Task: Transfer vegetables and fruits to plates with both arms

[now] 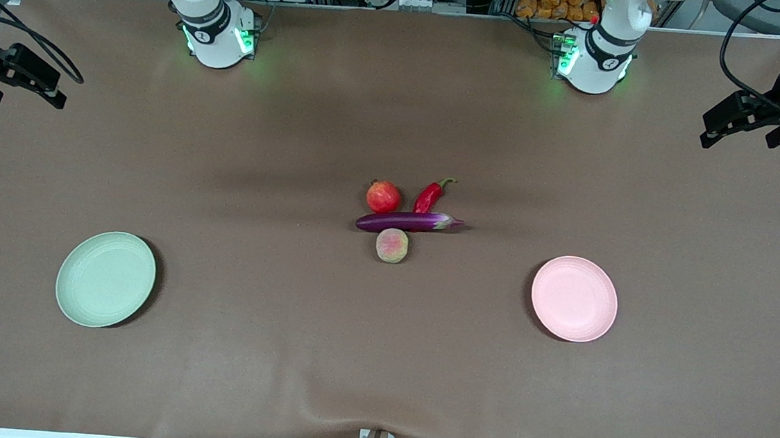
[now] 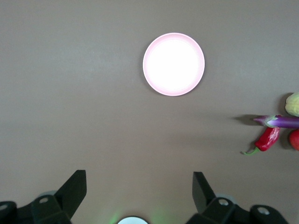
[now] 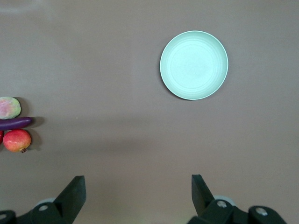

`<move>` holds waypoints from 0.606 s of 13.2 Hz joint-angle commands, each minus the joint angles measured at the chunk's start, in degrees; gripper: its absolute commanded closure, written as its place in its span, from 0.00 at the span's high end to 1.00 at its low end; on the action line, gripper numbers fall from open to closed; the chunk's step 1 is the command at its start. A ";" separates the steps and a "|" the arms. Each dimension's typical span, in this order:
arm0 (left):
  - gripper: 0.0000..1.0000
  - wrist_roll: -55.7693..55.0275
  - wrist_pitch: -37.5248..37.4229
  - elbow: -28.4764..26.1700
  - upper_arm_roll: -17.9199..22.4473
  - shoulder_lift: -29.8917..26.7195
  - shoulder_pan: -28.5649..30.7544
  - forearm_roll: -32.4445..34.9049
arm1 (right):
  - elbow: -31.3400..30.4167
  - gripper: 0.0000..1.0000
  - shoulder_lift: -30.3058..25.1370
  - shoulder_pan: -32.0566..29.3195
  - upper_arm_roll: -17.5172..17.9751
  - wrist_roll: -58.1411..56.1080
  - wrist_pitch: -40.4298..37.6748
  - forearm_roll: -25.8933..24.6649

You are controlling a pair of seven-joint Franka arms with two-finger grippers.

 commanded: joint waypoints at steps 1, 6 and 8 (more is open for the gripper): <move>1.00 0.79 -2.65 3.70 -0.39 2.00 -0.59 0.16 | -1.18 1.00 -1.12 -1.28 0.58 -1.10 0.12 1.12; 1.00 0.97 -4.49 3.62 -0.05 1.83 0.20 -0.27 | -1.18 1.00 -1.20 -1.10 0.58 -1.10 0.03 1.03; 1.00 1.14 -5.28 3.18 -0.05 1.83 0.20 -0.36 | -1.26 1.00 -1.21 -1.10 0.58 -1.10 0.03 1.03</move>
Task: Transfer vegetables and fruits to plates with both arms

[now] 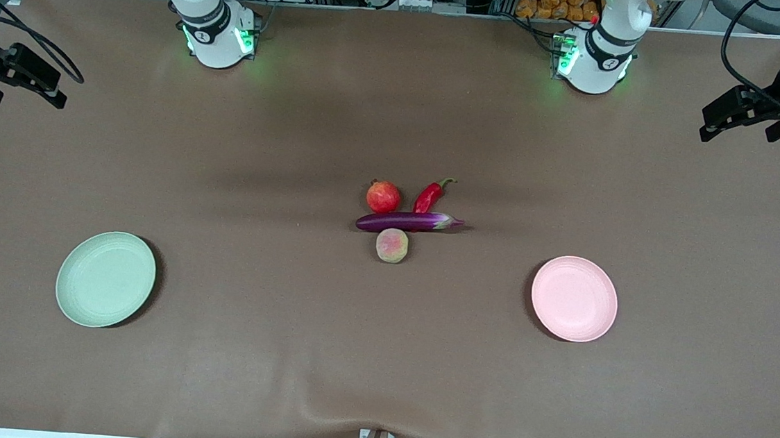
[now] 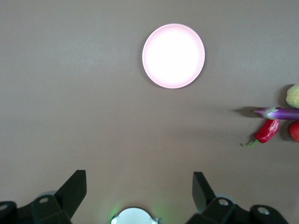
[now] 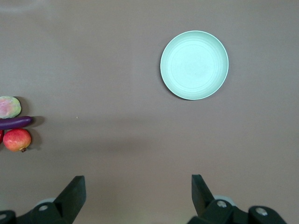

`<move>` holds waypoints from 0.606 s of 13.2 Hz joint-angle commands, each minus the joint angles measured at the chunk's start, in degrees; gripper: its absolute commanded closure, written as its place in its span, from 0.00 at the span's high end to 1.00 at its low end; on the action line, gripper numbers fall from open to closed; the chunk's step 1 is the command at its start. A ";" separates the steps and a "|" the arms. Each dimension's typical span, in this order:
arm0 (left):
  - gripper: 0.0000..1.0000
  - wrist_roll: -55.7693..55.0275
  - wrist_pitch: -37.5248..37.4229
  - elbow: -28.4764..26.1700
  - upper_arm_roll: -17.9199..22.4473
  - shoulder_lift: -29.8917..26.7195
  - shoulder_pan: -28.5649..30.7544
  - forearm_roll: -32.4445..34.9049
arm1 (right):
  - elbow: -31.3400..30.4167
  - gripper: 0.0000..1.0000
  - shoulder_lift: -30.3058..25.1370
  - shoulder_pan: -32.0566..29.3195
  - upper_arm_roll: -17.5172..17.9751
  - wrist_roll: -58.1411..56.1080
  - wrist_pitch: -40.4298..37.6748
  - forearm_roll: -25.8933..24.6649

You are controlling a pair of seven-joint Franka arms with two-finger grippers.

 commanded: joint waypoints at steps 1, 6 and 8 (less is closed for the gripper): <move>1.00 1.04 -2.36 1.16 -0.17 0.66 0.24 -0.36 | -1.43 1.00 -1.21 -1.10 0.58 -0.90 -0.01 0.98; 1.00 0.95 -2.63 1.42 -0.34 0.39 0.24 -0.54 | -1.34 1.00 -1.21 -1.28 0.58 -0.81 -0.36 0.98; 1.00 0.78 -2.63 1.42 -0.34 0.31 0.24 -0.54 | -1.34 1.00 -1.21 -1.28 0.58 -0.81 -0.45 0.98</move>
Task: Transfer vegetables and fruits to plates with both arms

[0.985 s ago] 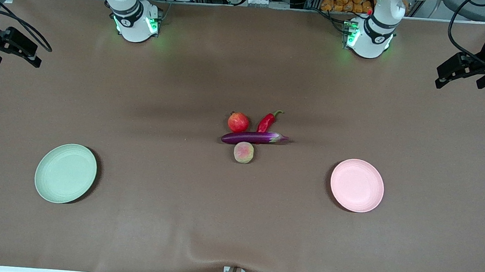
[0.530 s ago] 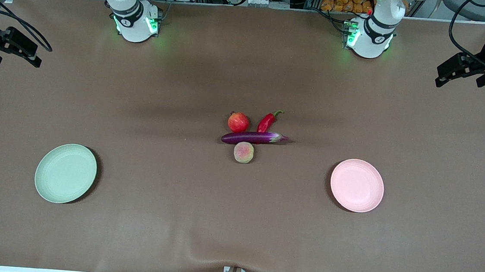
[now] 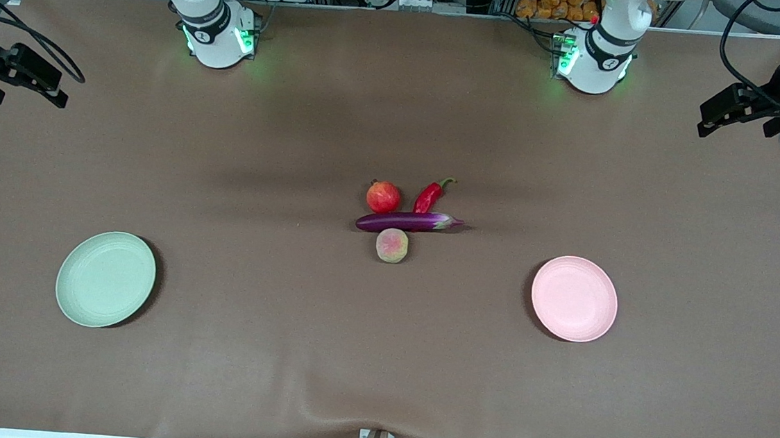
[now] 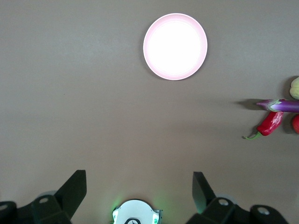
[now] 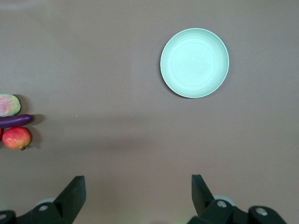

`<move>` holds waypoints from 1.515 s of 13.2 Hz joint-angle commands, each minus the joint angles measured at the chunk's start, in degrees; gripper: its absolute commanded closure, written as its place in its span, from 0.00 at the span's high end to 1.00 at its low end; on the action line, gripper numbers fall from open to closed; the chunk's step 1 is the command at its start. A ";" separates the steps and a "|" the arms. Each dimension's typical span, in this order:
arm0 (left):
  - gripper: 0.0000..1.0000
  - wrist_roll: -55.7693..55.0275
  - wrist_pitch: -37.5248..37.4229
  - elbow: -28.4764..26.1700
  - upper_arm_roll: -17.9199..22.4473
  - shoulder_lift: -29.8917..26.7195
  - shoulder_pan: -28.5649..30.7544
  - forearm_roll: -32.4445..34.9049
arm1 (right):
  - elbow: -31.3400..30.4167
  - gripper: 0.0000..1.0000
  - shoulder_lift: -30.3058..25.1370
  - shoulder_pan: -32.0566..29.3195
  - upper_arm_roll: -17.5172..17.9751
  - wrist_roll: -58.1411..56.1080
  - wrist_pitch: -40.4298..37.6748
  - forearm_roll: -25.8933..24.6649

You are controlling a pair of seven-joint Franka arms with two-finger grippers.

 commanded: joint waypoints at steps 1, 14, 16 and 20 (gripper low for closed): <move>1.00 0.76 -1.33 1.35 -0.20 0.18 0.30 -0.54 | -1.20 1.00 -1.21 -1.27 0.59 -0.77 -0.06 0.98; 1.00 -9.49 -0.45 1.53 -2.21 3.51 -0.75 -4.13 | -1.20 1.00 -1.21 -1.45 0.41 -0.68 -0.50 0.98; 1.00 -18.61 1.91 1.27 -5.89 6.32 -0.92 -4.32 | -1.20 1.00 -1.21 -1.45 0.41 -0.68 -0.59 0.98; 1.00 -37.25 9.90 0.92 -13.81 14.22 -2.76 -3.18 | -1.20 1.00 -1.21 -1.36 0.41 -0.68 -0.67 0.98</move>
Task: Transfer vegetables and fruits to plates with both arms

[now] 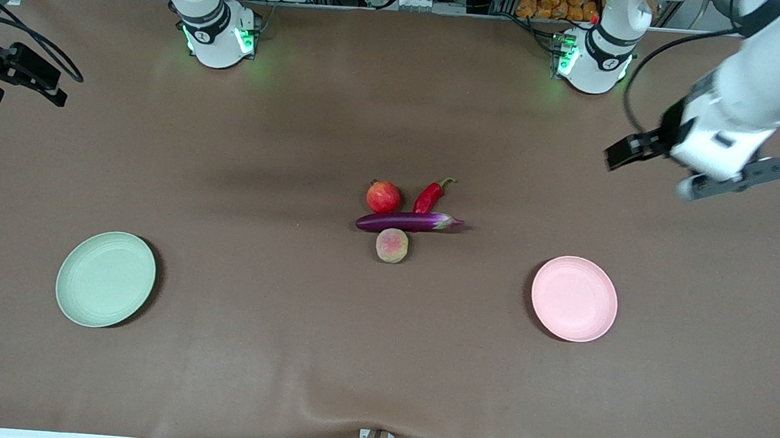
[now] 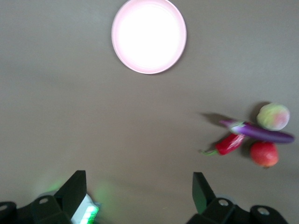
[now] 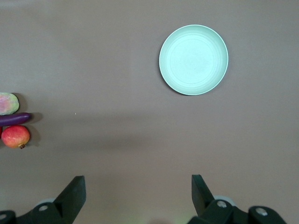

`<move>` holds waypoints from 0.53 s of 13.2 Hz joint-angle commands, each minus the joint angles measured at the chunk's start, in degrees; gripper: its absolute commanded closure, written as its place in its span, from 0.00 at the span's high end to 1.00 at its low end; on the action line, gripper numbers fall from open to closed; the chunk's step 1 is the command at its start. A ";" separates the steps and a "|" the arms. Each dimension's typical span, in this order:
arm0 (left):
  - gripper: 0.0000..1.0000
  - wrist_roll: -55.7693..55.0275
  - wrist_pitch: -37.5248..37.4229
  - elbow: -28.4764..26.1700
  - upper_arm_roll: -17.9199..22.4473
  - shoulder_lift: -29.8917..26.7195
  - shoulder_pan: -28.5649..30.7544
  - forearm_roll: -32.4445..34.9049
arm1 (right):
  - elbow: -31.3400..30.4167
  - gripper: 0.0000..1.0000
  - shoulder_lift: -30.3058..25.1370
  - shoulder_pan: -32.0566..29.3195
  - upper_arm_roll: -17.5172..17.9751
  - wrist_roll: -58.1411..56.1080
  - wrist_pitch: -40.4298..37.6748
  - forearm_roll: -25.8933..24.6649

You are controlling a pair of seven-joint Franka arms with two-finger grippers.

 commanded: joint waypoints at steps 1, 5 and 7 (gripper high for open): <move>1.00 -12.94 4.66 0.70 -2.53 6.36 -3.49 0.79 | -1.17 1.00 -1.21 -1.38 0.66 -0.68 0.01 0.98; 1.00 -41.23 17.13 -3.87 -2.44 13.66 -12.37 2.28 | -1.26 1.00 -1.21 -1.47 0.66 -0.85 -0.08 0.98; 1.00 -58.52 23.10 -3.96 -2.53 18.49 -16.32 7.69 | -1.26 1.00 -1.21 -1.47 0.57 -0.85 -0.08 0.98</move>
